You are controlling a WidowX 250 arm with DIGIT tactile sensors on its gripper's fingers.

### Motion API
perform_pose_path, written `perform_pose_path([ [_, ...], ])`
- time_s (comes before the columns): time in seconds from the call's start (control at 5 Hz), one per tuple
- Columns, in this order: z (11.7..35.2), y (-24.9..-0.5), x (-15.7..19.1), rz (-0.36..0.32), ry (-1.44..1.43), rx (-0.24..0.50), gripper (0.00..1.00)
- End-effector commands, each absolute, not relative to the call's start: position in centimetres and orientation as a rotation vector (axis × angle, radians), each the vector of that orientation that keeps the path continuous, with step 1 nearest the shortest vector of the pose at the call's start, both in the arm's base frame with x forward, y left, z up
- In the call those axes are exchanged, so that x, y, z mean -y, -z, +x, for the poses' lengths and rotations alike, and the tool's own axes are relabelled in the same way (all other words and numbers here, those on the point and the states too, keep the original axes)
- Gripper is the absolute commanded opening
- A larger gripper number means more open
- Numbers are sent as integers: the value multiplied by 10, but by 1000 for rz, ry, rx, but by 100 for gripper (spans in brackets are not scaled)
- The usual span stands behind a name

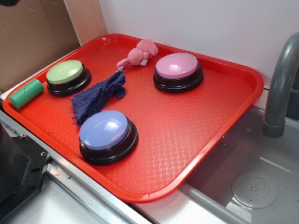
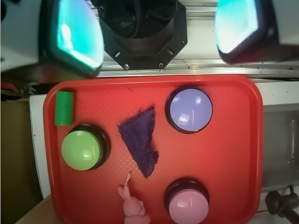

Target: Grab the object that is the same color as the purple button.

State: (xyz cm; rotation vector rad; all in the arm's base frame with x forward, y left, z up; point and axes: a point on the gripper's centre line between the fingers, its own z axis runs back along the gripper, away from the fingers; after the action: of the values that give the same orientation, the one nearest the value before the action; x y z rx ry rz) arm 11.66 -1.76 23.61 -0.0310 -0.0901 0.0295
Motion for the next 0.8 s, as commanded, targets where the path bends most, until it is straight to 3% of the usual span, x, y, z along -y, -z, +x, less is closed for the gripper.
perform_pose_path([
  [0.0, 117, -236, 18, -31, -30, 90, 100],
  [0.2, 135, -215, 13, -5, -37, 72, 100],
  [0.6, 169, -172, 5, 82, -48, -63, 100],
])
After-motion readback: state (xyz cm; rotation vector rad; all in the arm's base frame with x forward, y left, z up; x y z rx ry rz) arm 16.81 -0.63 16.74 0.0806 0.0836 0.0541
